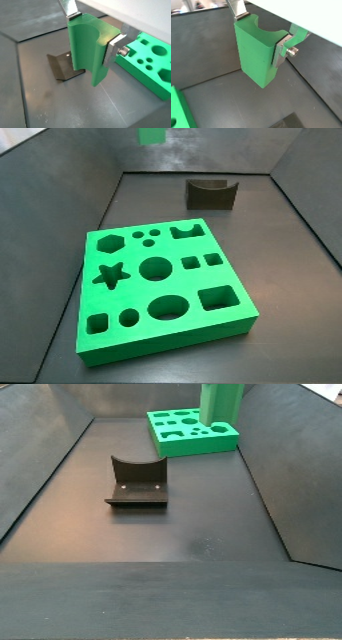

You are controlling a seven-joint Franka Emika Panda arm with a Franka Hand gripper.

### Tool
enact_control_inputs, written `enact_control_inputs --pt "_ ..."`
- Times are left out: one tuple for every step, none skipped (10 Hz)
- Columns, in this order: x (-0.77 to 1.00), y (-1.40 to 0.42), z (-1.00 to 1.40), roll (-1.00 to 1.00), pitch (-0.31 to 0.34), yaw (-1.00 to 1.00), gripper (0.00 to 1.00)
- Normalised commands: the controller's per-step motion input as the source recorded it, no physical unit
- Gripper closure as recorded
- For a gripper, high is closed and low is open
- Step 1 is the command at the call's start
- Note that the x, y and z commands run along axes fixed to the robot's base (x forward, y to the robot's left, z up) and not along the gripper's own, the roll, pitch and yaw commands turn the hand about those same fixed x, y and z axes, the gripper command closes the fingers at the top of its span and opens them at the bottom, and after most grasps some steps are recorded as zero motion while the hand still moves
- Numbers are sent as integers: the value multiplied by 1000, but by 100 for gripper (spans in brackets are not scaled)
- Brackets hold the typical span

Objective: Pick up the arch object. Move up. Place the arch object on the fixture. Regrasp the arch object. Rotate the arch object. Move to above the board. Insert the arch object.
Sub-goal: Rotate the arch object.

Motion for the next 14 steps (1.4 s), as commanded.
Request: enact_control_inputs --pt "2 12 4 -133 74 -1000 100" --pt "3 12 6 -153 84 -907 100" --pt "4 12 9 -153 83 -668 100" --pt "5 12 12 -152 82 -451 100" --pt "6 13 15 -151 79 -261 100" --pt "0 0 -1000 -351 78 -177 100" --pt "1 0 -1000 -350 75 -138 100" --pt "16 10 -1000 -283 -3 -87 100" --pt "12 12 -1000 -230 -39 -69 100" --pt "8 13 -1000 -193 -66 -57 100" --pt "6 16 -1000 -174 -76 -54 100" --pt "8 25 -1000 -137 -74 -53 100" --pt "10 30 -1000 -115 -66 -51 100" --pt "11 36 -1000 -94 -61 -51 100"
